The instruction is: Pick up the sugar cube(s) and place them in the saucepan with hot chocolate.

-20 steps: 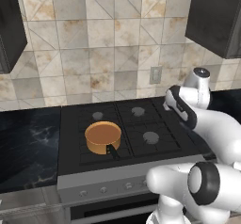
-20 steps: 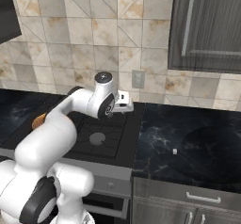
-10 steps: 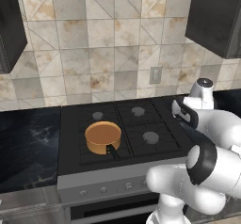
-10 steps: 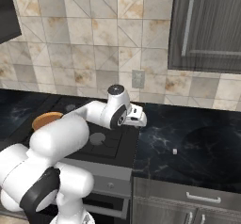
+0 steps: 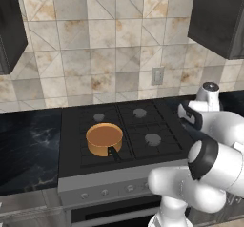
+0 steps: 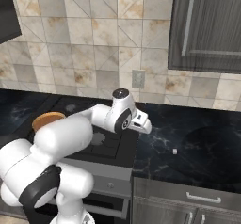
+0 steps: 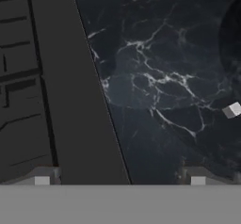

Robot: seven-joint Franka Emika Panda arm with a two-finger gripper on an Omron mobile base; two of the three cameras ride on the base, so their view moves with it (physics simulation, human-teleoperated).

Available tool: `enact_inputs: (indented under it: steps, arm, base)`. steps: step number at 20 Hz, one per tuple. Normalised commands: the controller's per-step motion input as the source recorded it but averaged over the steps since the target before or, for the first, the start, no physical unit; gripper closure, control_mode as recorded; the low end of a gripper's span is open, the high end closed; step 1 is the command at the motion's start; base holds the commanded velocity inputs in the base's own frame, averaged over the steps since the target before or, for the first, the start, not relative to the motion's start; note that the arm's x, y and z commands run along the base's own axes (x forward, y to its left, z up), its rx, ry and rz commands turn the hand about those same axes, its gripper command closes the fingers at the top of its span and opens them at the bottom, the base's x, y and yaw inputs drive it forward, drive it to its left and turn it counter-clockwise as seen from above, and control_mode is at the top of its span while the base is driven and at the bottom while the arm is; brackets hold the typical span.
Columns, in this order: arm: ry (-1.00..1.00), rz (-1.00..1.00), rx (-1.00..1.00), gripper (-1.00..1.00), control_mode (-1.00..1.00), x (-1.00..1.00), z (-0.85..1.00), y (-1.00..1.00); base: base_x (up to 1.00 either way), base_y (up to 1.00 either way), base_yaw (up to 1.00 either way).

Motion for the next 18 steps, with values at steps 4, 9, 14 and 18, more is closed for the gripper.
enact_inputs:
  steps: [4, 9, 14, 18]
  arm:
    - [0.0, -0.2, 0.05, -1.0, -1.0, 0.0, -0.05, -0.61]
    - [0.0, -0.2, 0.06, -1.0, -1.0, 0.0, -0.01, -0.75]
    - [0.0, -0.17, 0.09, -1.0, -1.0, 0.0, -0.06, -0.8]
    - [0.0, -0.12, 0.09, -1.0, -1.0, 0.0, -0.14, -0.78]
  base:
    - [0.0, 0.0, 0.0]
    - [0.0, 0.0, 0.0]
    - [0.0, 0.0, 0.0]
    - [0.0, 0.0, 0.0]
